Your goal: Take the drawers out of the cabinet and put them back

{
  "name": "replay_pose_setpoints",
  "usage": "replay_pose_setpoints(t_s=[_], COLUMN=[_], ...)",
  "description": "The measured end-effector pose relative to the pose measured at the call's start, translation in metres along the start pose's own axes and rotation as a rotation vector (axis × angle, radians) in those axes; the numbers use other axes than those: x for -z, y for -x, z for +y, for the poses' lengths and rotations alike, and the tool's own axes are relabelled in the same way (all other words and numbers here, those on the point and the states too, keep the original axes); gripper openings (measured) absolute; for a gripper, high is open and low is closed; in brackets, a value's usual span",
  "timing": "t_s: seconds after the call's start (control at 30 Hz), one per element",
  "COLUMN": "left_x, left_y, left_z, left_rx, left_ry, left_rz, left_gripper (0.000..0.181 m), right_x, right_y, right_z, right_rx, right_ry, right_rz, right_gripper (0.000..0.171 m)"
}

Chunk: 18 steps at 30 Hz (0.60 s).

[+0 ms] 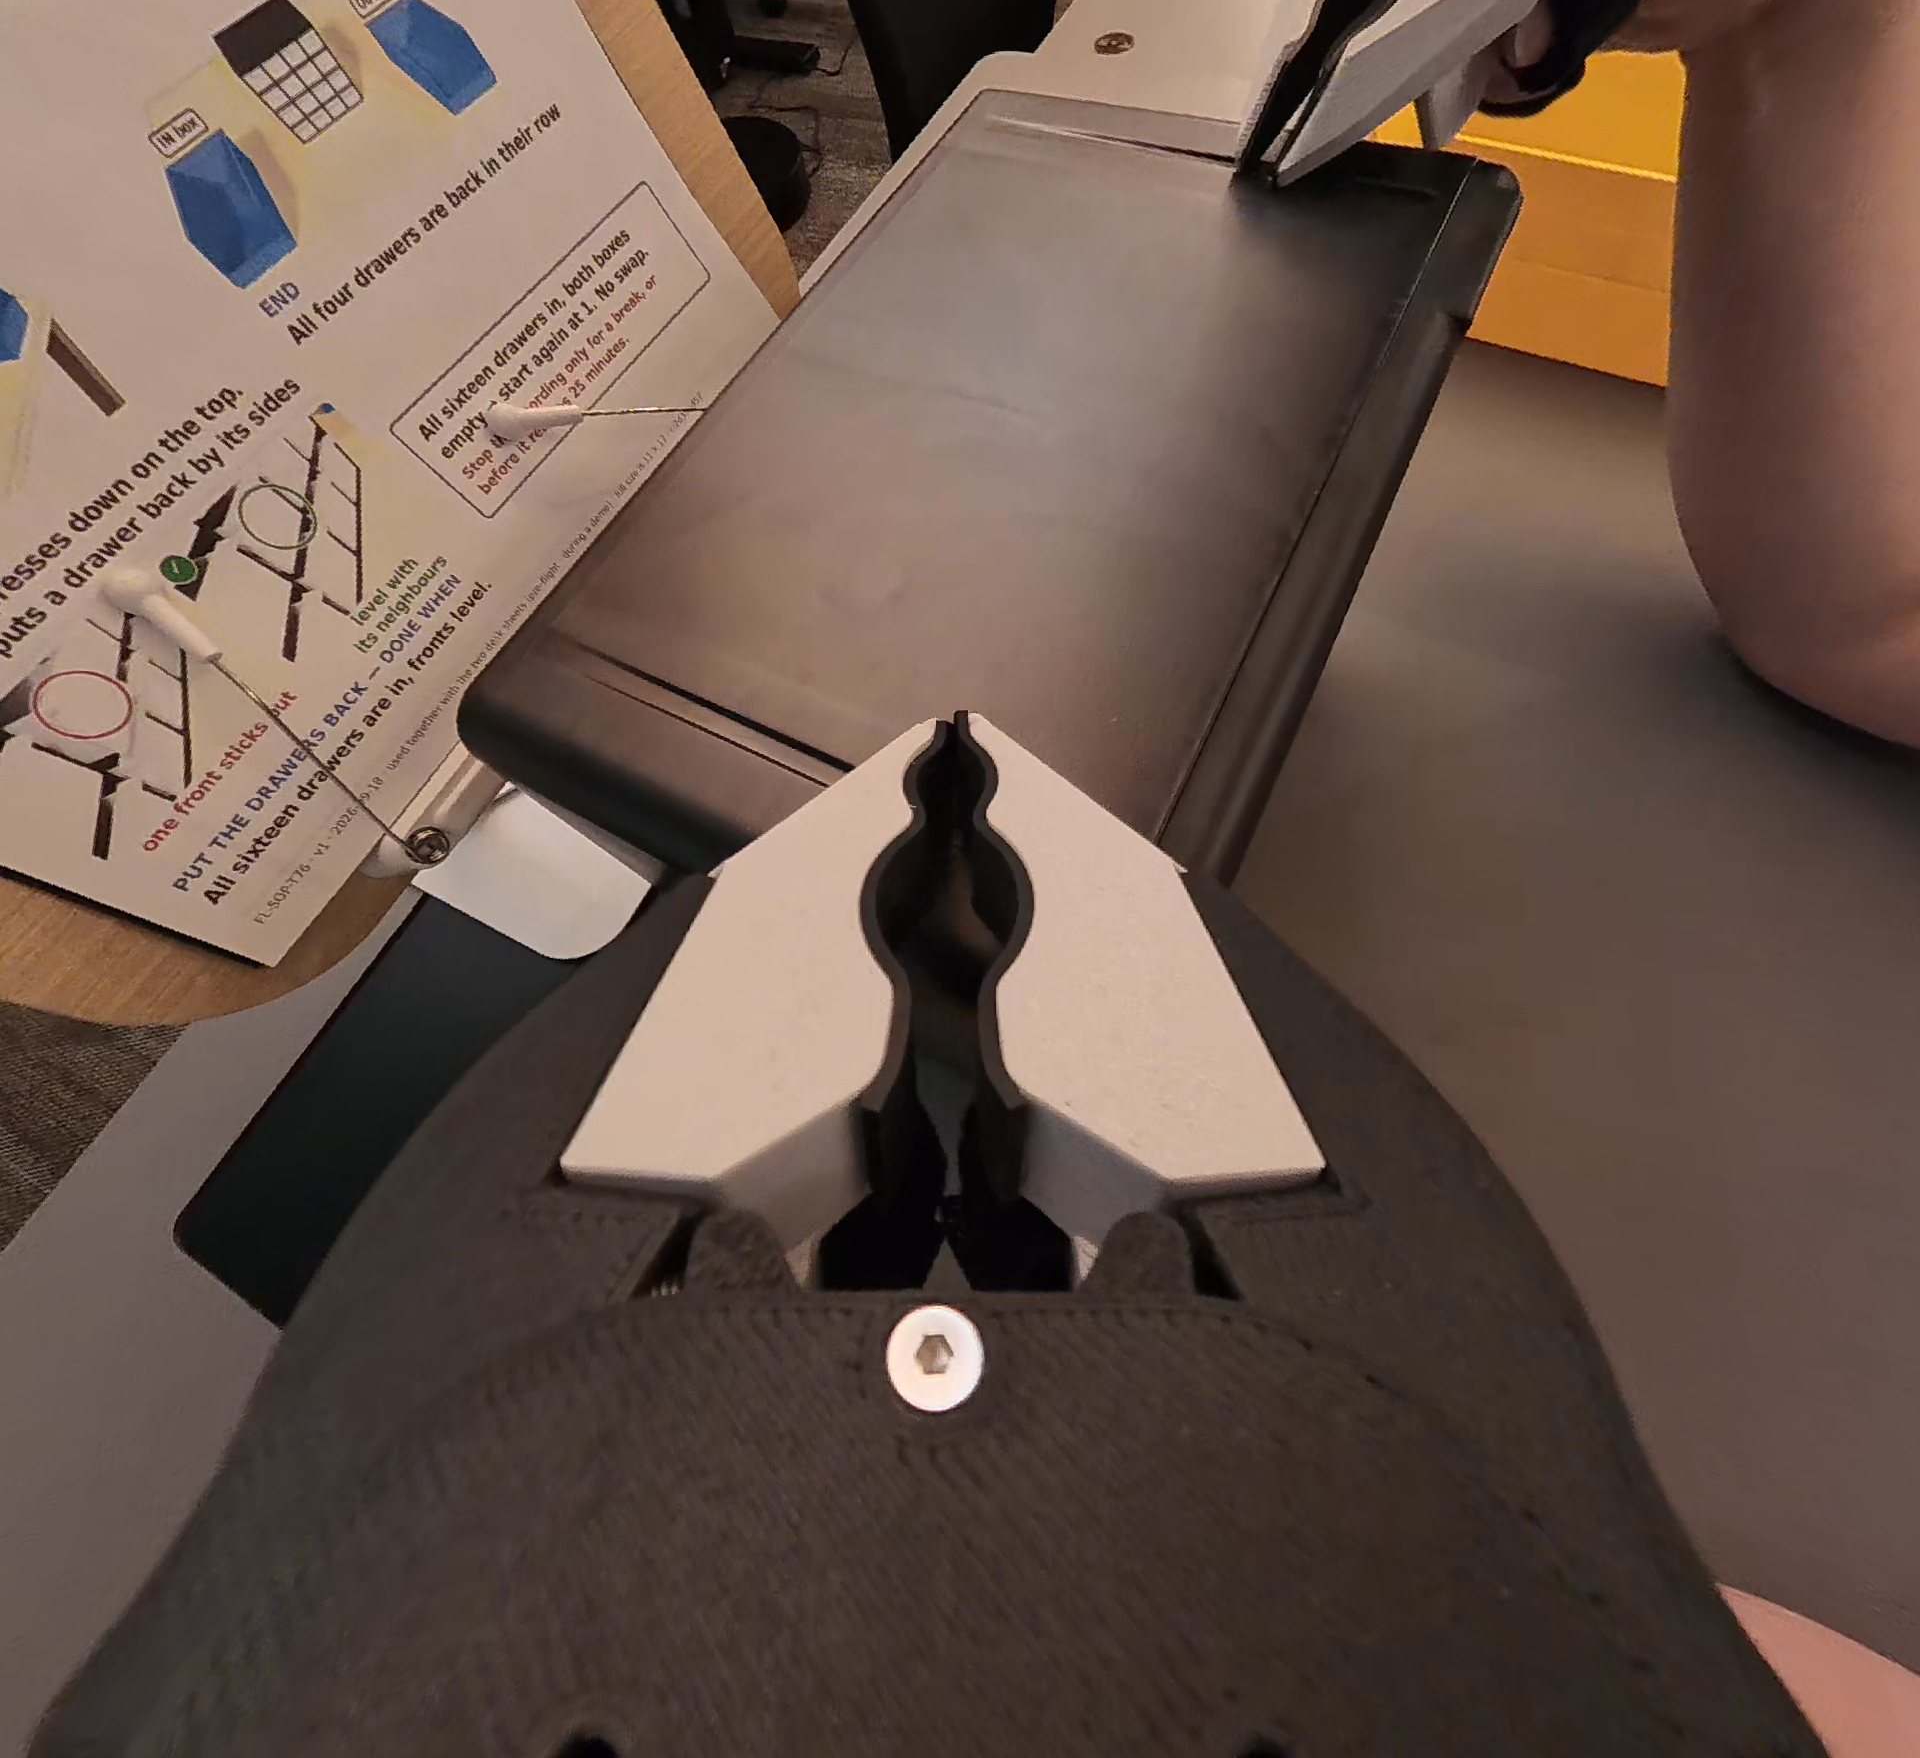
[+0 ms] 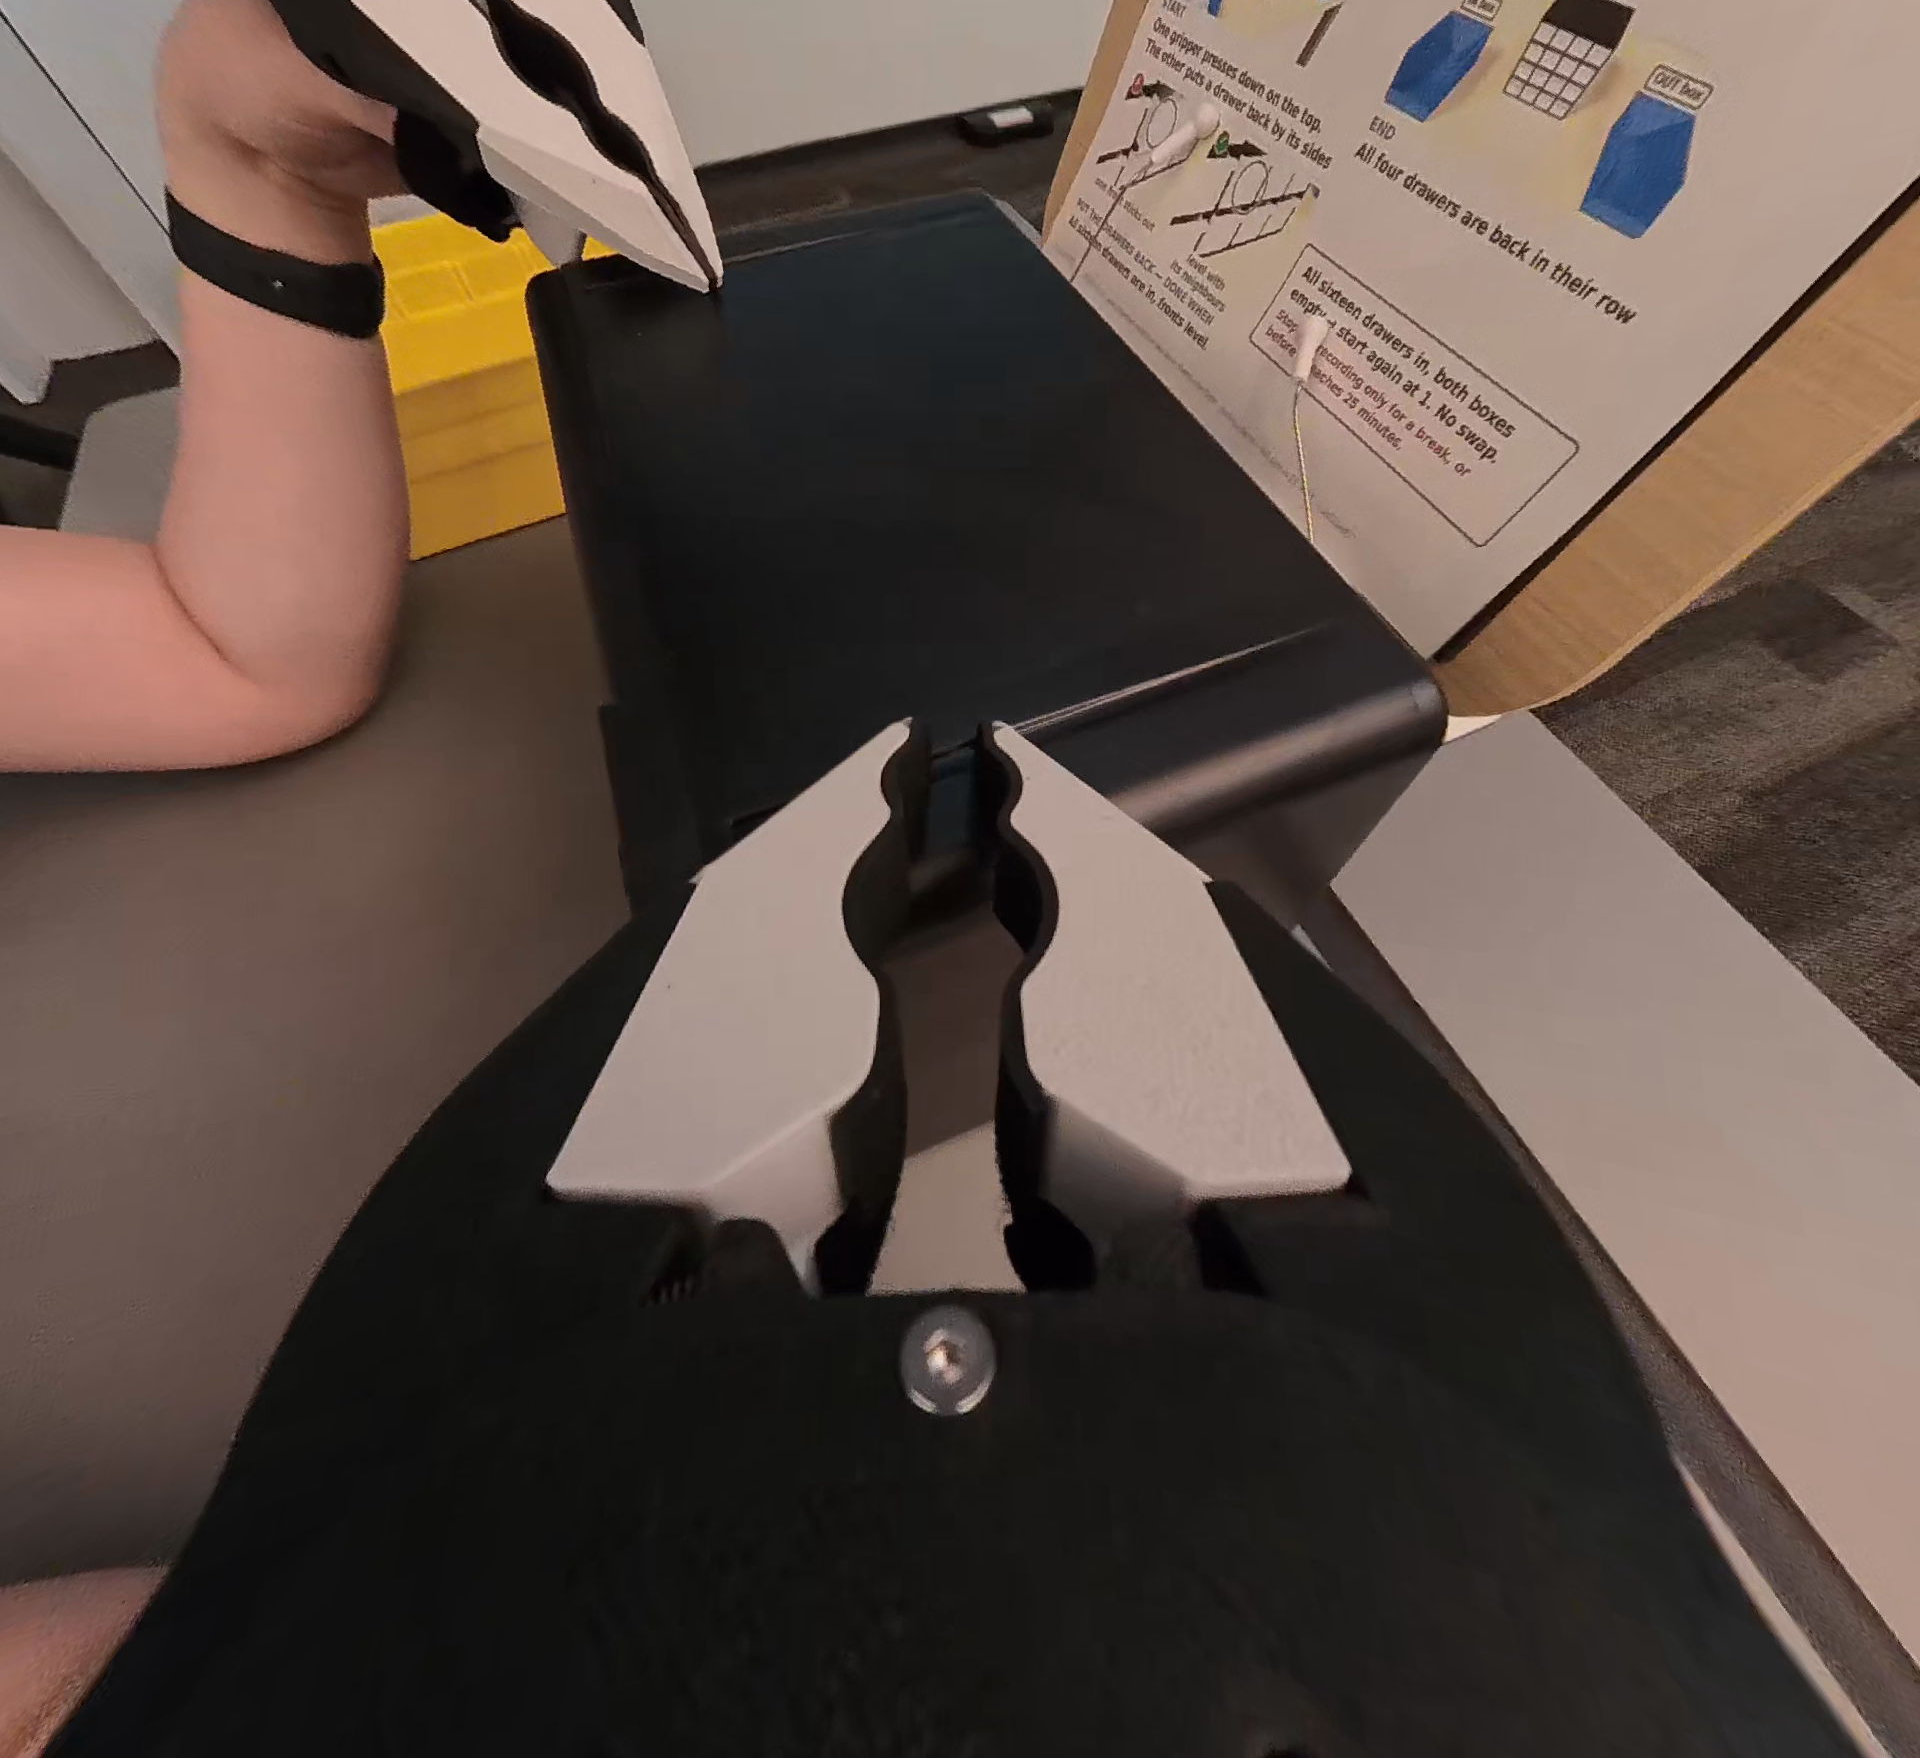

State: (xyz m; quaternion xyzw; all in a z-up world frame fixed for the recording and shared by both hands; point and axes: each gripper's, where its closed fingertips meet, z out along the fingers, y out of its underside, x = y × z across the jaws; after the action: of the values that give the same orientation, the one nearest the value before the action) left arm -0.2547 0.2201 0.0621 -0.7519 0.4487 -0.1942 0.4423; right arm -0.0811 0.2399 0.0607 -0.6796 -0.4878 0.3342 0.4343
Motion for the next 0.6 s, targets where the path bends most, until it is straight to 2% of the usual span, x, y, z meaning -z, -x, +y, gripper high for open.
replay_pose_setpoints(t_s=[0.6], left_x=[0.0004], left_y=[-0.0001], left_z=[-0.0001], left_rx=[0.045], left_ry=[-0.035], left_rz=[0.055], left_gripper=[0.0], right_x=[0.0001], right_y=[0.0007], right_z=[0.0002], right_rx=[-0.016], right_ry=[-0.043], right_rz=[-0.014], right_gripper=[0.008])
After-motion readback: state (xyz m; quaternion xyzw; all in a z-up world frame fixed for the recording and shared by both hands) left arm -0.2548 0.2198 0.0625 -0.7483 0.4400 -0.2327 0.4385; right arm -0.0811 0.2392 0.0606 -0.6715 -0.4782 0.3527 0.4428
